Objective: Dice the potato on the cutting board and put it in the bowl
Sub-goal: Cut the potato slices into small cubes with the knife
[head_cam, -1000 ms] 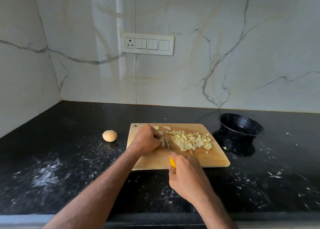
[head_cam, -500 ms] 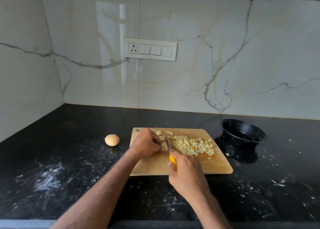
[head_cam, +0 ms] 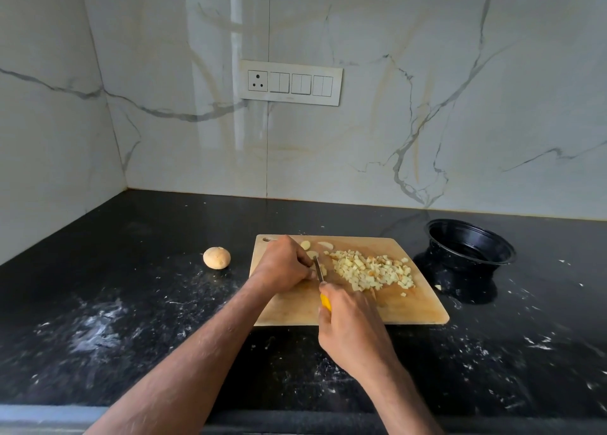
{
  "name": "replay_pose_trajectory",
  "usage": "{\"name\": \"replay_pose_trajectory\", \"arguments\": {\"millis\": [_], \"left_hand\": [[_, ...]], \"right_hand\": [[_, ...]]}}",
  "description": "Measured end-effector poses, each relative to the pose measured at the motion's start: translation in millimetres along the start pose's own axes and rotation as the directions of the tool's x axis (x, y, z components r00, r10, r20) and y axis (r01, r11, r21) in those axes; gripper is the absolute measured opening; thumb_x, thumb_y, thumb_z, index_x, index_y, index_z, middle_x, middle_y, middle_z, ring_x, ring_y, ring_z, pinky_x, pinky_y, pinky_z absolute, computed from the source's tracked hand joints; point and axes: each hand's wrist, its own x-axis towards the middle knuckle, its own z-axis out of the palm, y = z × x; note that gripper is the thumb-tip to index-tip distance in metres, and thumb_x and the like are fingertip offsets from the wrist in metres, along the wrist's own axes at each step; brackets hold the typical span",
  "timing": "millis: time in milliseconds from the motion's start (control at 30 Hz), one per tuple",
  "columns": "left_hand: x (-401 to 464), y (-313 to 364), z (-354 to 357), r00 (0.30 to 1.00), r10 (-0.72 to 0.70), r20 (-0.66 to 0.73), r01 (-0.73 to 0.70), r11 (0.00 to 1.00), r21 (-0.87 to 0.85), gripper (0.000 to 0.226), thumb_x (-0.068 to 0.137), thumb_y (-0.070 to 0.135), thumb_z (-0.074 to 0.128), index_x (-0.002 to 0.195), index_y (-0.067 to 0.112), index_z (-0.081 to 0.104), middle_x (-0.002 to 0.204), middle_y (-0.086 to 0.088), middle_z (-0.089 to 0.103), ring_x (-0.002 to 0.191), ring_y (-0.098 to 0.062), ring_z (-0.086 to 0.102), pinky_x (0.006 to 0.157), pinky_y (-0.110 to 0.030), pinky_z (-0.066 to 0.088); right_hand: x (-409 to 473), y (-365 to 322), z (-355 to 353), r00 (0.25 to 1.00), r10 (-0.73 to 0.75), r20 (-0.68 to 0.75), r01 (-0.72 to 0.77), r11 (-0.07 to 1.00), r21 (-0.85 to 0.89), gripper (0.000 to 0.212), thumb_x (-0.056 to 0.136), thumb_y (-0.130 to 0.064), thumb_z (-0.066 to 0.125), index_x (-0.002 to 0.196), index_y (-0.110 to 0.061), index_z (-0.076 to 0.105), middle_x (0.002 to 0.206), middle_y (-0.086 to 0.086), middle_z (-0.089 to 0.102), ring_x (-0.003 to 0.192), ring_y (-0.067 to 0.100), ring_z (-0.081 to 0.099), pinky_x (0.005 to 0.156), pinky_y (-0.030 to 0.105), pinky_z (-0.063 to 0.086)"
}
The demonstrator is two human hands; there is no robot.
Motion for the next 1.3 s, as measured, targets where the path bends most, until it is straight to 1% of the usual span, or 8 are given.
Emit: {"name": "replay_pose_trajectory", "arguments": {"millis": [100, 233, 400, 600, 767, 867, 1033, 1300], "left_hand": [[-0.6, 1.3, 0.2, 1.0, -0.014, -0.005, 0.014, 1.0, -0.003, 0.022, 0.08, 0.01, 0.084, 0.101, 0.014, 0.08, 0.099, 0.004, 0.076, 0.079, -0.004, 0.063, 0.063, -0.009, 0.045], [-2.1, 0.3, -1.0, 1.0, 0.002, 0.005, -0.002, 1.0, -0.001, 0.02, 0.081, 0.011, 0.083, 0.1, 0.014, 0.081, 0.1, 0.003, 0.076, 0.083, -0.006, 0.064, 0.067, -0.012, 0.048], [-3.7, -1.3, -5.0, 0.999, 0.036, 0.031, -0.035, 0.999, -0.011, 0.02, 0.079, 0.015, 0.086, 0.098, 0.016, 0.082, 0.097, 0.004, 0.077, 0.086, -0.008, 0.066, 0.077, -0.022, 0.056], [-5.5, -2.0, -12.9, 0.997, 0.069, 0.022, -0.068, 0.998, -0.015, 0.018, 0.077, 0.009, 0.086, 0.094, 0.016, 0.082, 0.084, 0.009, 0.074, 0.083, -0.006, 0.067, 0.081, -0.022, 0.058], [-5.7, -1.0, -11.7, 0.999, 0.051, 0.012, -0.051, 0.998, -0.022, 0.016, 0.078, 0.009, 0.085, 0.092, 0.016, 0.082, 0.082, 0.009, 0.074, 0.079, -0.005, 0.067, 0.074, -0.017, 0.055], [-3.9, -2.5, -11.4, 0.999, 0.049, 0.01, -0.049, 0.999, -0.019, 0.016, 0.077, 0.01, 0.086, 0.092, 0.015, 0.082, 0.085, 0.007, 0.075, 0.082, -0.006, 0.067, 0.077, -0.02, 0.056], [-3.0, -3.4, -8.7, 0.999, 0.043, 0.025, -0.043, 0.999, -0.015, 0.016, 0.078, 0.012, 0.086, 0.093, 0.016, 0.082, 0.086, 0.007, 0.075, 0.084, -0.005, 0.066, 0.079, -0.021, 0.055], [-0.9, 0.6, -3.4, 1.0, -0.027, 0.005, 0.027, 0.999, -0.033, 0.014, 0.078, 0.01, 0.085, 0.091, 0.017, 0.082, 0.085, 0.008, 0.073, 0.084, -0.006, 0.065, 0.067, -0.012, 0.046]], "right_hand": [[-8.3, 1.4, -2.4, 1.0, 0.001, 0.01, -0.001, 1.0, 0.025, 0.043, 0.1, -0.028, 0.059, 0.142, -0.023, 0.053, 0.111, -0.006, 0.069, 0.099, 0.01, 0.062, 0.07, 0.014, 0.046], [-22.6, 5.6, -8.6, 0.998, 0.006, 0.061, -0.008, 0.999, 0.033, 0.045, 0.1, -0.029, 0.057, 0.144, -0.026, 0.051, 0.111, -0.006, 0.069, 0.096, 0.007, 0.062, 0.082, 0.02, 0.056], [-30.4, 9.4, -25.0, 1.0, -0.001, 0.026, -0.001, 0.998, 0.067, 0.036, 0.097, -0.028, 0.061, 0.133, -0.026, 0.063, 0.109, -0.014, 0.072, 0.074, -0.004, 0.059, 0.058, -0.001, 0.039], [-9.7, 1.6, -15.6, 0.999, 0.018, -0.051, -0.016, 0.999, 0.049, 0.04, 0.099, -0.032, 0.059, 0.139, -0.025, 0.059, 0.107, -0.011, 0.072, 0.079, 0.0, 0.057, 0.061, 0.003, 0.041], [-0.8, -2.5, 2.0, 0.998, 0.05, -0.046, -0.05, 0.999, 0.002, 0.045, 0.1, -0.036, 0.057, 0.143, -0.027, 0.053, 0.102, -0.008, 0.071, 0.081, 0.005, 0.057, 0.076, 0.021, 0.055], [-0.6, -3.0, 7.2, 0.998, 0.034, -0.048, -0.035, 0.999, -0.023, 0.046, 0.098, -0.035, 0.058, 0.143, -0.025, 0.054, 0.106, -0.008, 0.074, 0.083, 0.007, 0.068, 0.077, 0.021, 0.058], [-2.0, -1.2, 9.6, 0.998, 0.045, -0.041, -0.047, 0.998, -0.045, 0.047, 0.101, -0.037, 0.054, 0.146, -0.029, 0.048, 0.107, -0.004, 0.069, 0.091, 0.01, 0.065, 0.074, 0.022, 0.052], [2.0, 0.9, 5.4, 0.999, 0.054, 0.006, -0.054, 0.995, 0.087, 0.043, 0.099, -0.029, 0.059, 0.142, -0.023, 0.055, 0.124, -0.006, 0.068, 0.106, 0.011, 0.064, 0.092, 0.026, 0.055]]}}
